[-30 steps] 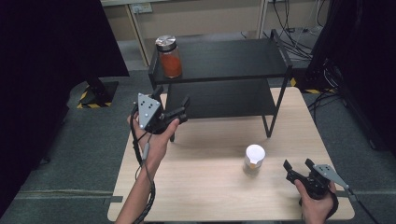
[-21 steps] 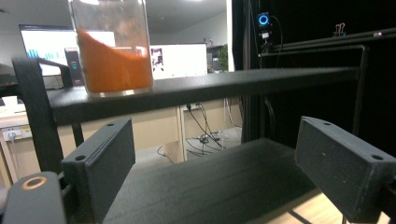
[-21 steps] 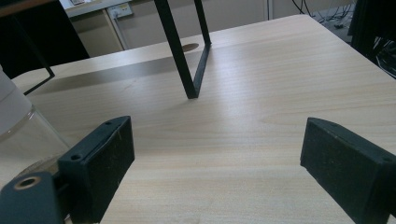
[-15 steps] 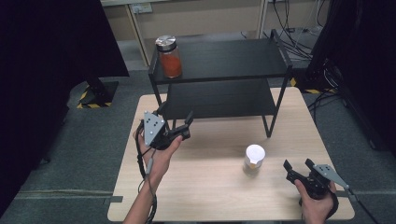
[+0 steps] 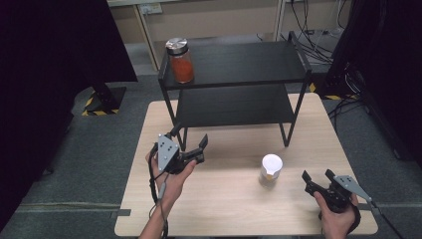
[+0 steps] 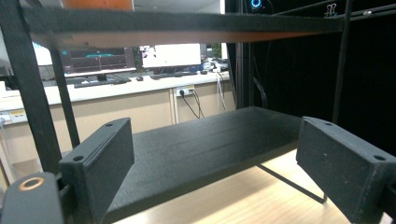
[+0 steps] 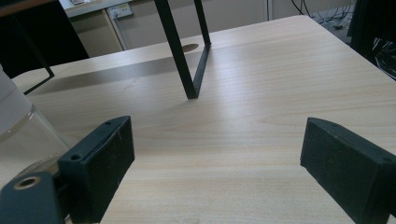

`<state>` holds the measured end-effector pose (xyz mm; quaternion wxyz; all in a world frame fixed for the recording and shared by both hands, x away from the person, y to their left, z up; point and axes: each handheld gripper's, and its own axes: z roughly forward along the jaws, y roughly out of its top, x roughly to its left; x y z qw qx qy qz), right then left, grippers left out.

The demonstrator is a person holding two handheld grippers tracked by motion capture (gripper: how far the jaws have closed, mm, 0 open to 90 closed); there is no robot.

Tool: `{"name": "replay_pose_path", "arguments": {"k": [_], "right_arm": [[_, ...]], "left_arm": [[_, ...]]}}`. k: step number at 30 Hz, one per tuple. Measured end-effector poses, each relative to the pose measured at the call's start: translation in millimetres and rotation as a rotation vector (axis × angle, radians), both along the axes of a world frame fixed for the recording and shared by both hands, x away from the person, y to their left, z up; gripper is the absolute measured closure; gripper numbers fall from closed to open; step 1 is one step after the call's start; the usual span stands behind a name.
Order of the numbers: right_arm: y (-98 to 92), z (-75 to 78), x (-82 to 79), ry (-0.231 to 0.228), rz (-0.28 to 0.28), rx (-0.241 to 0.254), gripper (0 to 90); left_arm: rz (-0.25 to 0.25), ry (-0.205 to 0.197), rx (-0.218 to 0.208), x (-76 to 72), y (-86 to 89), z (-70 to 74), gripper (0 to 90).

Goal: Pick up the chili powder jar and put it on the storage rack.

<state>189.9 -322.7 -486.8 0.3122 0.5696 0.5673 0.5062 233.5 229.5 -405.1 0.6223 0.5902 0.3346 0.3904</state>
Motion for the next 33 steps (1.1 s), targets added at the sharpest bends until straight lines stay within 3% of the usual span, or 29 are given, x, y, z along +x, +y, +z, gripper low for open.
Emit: {"name": "replay_pose_path", "arguments": {"k": [24, 33], "right_arm": [[0.2, -0.3, -0.4, -0.003, 0.000, -0.002, 10.0], [0.1, -0.5, -0.5, -0.004, 0.000, -0.002, 10.0]], "left_arm": [[-0.005, 0.037, 0.008, -12.9, 4.8, -46.7, 10.4], [-0.006, 0.072, 0.017, -16.5, 5.0, -61.5, 10.4]]}}
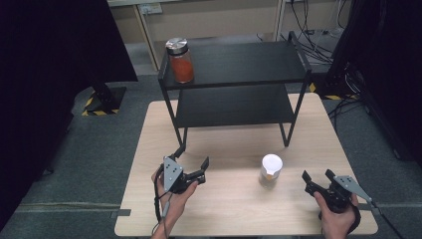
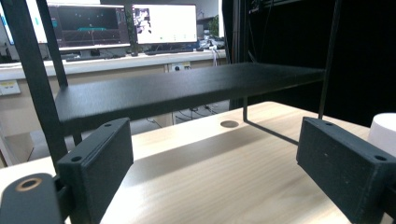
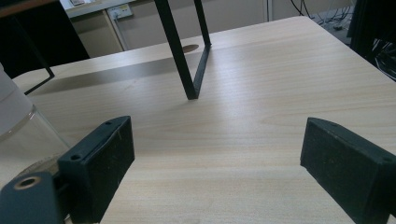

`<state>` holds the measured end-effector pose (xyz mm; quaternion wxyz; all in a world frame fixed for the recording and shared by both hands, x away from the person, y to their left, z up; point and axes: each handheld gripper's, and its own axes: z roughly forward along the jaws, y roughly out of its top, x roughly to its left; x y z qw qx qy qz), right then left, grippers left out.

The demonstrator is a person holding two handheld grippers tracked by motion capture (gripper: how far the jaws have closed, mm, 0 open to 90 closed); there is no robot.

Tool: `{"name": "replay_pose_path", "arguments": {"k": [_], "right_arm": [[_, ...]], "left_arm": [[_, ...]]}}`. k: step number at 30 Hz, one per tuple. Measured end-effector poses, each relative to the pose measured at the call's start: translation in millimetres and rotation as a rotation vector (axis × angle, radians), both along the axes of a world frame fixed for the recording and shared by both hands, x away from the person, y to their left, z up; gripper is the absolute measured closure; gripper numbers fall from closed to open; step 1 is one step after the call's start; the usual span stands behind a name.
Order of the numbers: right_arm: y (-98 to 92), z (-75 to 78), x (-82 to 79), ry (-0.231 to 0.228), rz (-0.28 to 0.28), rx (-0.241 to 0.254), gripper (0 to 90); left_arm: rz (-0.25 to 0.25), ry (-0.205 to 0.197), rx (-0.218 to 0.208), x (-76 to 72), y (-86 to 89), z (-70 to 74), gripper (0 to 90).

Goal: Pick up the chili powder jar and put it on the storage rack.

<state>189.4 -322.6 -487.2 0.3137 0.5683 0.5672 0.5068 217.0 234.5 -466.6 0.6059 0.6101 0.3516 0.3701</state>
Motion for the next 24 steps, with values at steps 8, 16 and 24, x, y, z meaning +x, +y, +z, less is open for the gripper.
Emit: {"name": "replay_pose_path", "arguments": {"k": [8, 16, 24], "right_arm": [[0.3, 0.1, 0.0, 0.000, 0.000, -0.002, 10.0], [0.4, 0.2, 0.0, 0.000, 0.001, -0.004, 10.0], [0.0, 0.4, 0.3, 0.002, 0.004, -0.003, 10.0]], "left_arm": [[0.005, 0.037, 0.008, -1.7, 1.7, -15.6, 10.5], [0.004, 0.079, 0.026, -3.5, 0.1, -26.5, 10.5], [0.005, 0.109, 0.031, -2.5, 1.0, -37.8, 10.6]]}}
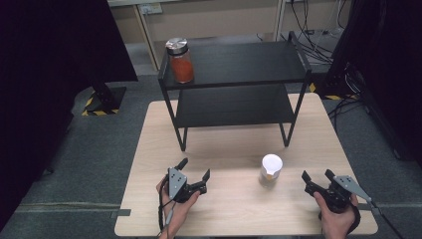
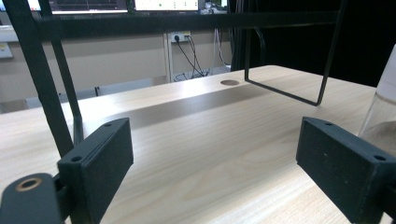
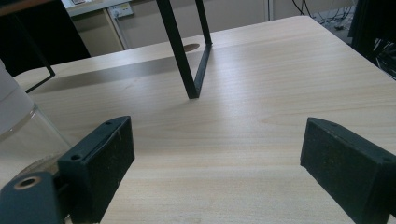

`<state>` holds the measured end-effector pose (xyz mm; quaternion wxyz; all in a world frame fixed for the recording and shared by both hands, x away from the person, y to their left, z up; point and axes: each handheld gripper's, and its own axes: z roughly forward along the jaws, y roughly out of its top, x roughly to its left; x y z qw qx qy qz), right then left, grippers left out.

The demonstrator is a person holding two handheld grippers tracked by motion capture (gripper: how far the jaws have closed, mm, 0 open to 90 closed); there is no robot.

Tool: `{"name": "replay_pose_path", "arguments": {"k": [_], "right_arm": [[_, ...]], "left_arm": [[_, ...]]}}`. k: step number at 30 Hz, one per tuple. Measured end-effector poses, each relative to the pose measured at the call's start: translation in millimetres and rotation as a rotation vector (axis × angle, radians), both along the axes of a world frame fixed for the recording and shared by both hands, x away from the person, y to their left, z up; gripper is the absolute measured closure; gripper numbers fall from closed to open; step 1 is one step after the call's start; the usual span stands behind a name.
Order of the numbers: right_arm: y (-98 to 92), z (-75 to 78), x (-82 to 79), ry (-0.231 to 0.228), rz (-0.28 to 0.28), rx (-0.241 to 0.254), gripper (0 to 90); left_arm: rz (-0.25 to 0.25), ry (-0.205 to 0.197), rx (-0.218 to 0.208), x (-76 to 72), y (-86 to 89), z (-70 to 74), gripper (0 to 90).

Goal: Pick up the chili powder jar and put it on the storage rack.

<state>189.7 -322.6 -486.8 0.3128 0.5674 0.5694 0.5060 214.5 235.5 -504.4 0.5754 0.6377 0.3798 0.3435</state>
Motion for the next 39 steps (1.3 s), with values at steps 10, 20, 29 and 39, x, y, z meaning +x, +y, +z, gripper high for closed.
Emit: {"name": "replay_pose_path", "arguments": {"k": [10, 20, 29, 39], "right_arm": [[0.1, -0.5, -0.7, -0.004, -0.001, 0.000, 10.0], [-0.3, -0.5, -0.6, -0.003, 0.000, 0.002, 10.0], [0.2, -0.7, -1.4, -0.004, -0.001, 0.002, 10.0], [0.2, -0.4, -1.3, -0.002, 0.000, 0.002, 10.0]], "left_arm": [[-0.004, 0.030, -0.016, 0.0, 3.7, -8.8, 10.4], [-0.008, 0.052, -0.004, 0.7, 0.7, -13.8, 10.6], [-0.013, 0.056, -0.008, 1.7, 1.0, -13.6, 10.7], [-0.016, 0.053, -0.005, 1.7, 1.2, -13.8, 10.6]]}}
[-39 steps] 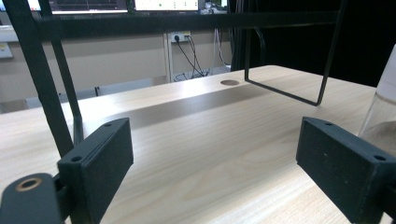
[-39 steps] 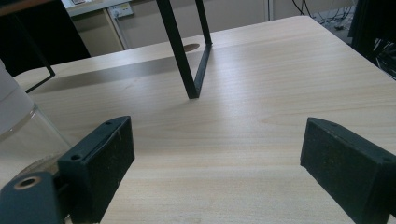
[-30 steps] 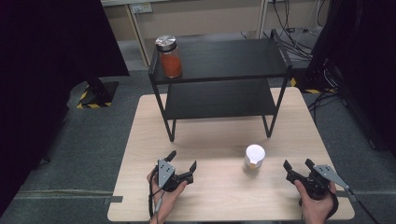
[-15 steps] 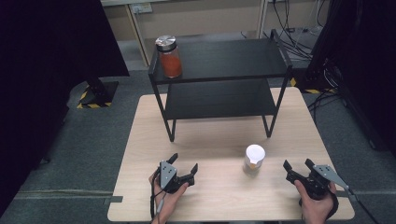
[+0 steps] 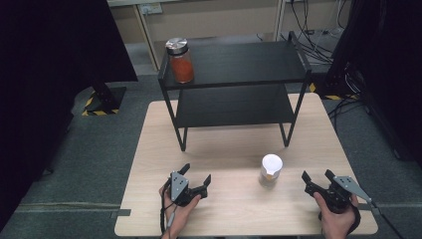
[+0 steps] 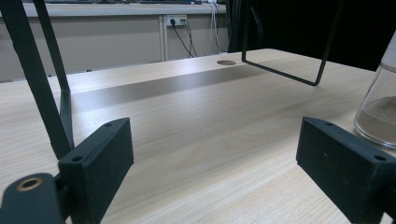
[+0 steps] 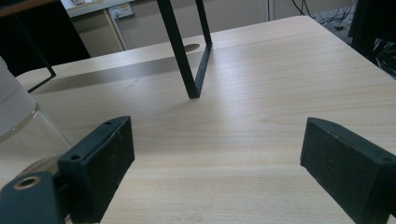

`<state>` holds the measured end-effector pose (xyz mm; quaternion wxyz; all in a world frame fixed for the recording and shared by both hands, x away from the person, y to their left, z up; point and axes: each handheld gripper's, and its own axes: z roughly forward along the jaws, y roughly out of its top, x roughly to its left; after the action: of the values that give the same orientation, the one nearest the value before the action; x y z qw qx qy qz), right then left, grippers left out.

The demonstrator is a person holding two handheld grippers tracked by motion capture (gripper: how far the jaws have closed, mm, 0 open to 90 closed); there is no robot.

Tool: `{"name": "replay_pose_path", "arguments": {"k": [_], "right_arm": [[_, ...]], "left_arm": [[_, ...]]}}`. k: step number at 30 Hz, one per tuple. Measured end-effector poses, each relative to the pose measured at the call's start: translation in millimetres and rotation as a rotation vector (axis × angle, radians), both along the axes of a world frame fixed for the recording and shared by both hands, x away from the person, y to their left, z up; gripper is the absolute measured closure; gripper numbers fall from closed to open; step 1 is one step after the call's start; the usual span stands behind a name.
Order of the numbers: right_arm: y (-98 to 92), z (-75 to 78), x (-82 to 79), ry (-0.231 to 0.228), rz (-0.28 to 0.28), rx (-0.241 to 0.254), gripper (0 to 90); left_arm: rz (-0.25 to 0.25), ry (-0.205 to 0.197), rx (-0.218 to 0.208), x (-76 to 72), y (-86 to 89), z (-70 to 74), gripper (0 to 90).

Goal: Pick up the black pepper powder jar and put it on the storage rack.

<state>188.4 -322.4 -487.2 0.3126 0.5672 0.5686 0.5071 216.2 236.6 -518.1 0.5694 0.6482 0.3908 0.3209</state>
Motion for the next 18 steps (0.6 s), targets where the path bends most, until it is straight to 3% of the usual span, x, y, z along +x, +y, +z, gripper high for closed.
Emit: {"name": "replay_pose_path", "arguments": {"k": [12, 18], "right_arm": [[-1.1, -0.7, -0.9, -0.009, 0.012, 0.000, 9.8], [0.6, 3.6, -5.6, -0.043, 0.040, 0.012, 9.8]], "left_arm": [[0.000, 0.000, 0.007, 0.1, -0.8, 0.6, 10.7], [-0.002, -0.001, 0.011, 0.3, -2.2, 0.9, 10.7]]}}
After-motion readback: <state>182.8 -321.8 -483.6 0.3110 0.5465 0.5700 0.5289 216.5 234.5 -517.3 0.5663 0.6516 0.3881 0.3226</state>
